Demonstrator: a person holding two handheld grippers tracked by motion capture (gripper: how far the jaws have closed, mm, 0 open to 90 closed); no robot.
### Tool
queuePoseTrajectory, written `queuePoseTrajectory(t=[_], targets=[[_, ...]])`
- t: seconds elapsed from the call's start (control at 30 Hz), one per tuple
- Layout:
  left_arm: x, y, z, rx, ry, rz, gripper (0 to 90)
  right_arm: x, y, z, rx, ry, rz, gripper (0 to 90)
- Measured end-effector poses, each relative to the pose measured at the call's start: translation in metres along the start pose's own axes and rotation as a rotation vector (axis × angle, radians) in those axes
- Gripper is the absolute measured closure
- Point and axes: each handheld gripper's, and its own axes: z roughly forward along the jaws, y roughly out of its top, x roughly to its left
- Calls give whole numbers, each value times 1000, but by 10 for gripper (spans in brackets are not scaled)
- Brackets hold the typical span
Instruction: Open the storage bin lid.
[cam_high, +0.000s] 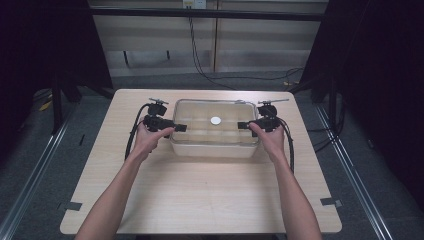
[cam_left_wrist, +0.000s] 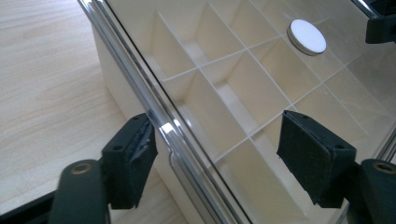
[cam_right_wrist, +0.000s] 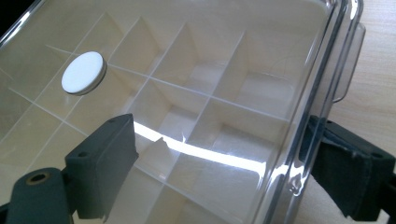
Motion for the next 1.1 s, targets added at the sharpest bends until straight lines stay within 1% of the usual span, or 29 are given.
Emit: queuePoseTrajectory(t=[0.03, 0.2, 0.37, 0.47, 0.5, 0.63, 0.67, 0.7, 0.83, 1.0, 1.1], targets=[[1, -1, 0, -11, -1, -11, 301, 0, 0, 0, -2, -1, 1, 128], [4, -2, 0, -17, -18, -16, 313, -1, -1, -1, -20, 8, 17, 137], [4, -2, 0, -22, -19, -22, 315, -4, -2, -2, -35, 22, 36, 146], [5, -2, 0, -24, -21, -23, 317, -4, -2, -2, -31, 26, 35, 146], [5, -2, 0, -28, -14, -29, 322, -4, -2, -3, -32, 26, 34, 147], [5, -1, -1, -27, -7, -21, 321, -5, -2, -4, -38, 28, 39, 150], [4, -1, -2, -40, 11, -15, 350, -6, -2, -5, -48, 32, 44, 150], [4, -1, -3, -45, 14, -12, 359, -5, -1, -6, -50, 32, 46, 156], [4, 0, -6, -55, 12, -8, 395, -6, -1, -8, -71, 37, 51, 161], [3, -1, -6, -61, 16, -1, 406, -5, -1, -10, -77, 35, 49, 161], [3, 0, -8, -71, 23, 8, 418, -6, -1, -11, -83, 45, 46, 167]])
